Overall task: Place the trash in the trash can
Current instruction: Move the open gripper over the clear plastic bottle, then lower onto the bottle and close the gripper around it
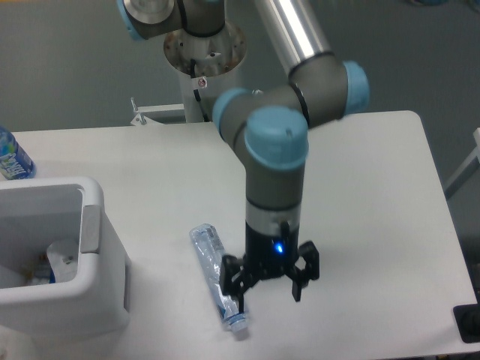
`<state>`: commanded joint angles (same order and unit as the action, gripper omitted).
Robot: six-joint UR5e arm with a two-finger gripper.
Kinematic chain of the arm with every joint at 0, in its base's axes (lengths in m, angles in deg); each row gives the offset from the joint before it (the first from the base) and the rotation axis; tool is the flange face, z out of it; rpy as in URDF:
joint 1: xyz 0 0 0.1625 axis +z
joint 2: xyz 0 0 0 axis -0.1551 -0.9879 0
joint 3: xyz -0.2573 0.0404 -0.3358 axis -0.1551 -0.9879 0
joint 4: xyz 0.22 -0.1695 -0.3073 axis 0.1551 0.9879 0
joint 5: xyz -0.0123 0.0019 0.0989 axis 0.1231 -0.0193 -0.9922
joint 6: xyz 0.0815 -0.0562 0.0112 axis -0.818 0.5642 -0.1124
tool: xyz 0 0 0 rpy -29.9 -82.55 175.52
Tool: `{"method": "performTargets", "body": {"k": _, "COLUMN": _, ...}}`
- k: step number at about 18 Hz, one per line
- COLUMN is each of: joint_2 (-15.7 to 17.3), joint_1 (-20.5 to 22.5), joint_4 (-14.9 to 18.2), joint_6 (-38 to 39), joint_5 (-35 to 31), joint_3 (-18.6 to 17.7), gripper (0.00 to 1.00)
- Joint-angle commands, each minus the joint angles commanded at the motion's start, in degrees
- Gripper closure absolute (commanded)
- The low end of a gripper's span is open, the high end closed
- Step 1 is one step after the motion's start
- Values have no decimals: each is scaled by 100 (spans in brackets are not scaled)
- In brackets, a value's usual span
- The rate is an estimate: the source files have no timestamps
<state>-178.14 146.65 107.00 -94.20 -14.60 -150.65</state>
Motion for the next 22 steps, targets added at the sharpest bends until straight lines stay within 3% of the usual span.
{"method": "performTargets", "body": {"k": 13, "joint_2": -686, "joint_1": -255, "joint_4": -17, "joint_6": 299, "joint_5": -325, "joint_3": -79, "gripper": 0}}
{"method": "performTargets", "body": {"k": 22, "joint_2": -818, "joint_1": -396, "joint_4": -17, "joint_6": 343, "joint_5": -554, "joint_3": -122, "gripper": 0}}
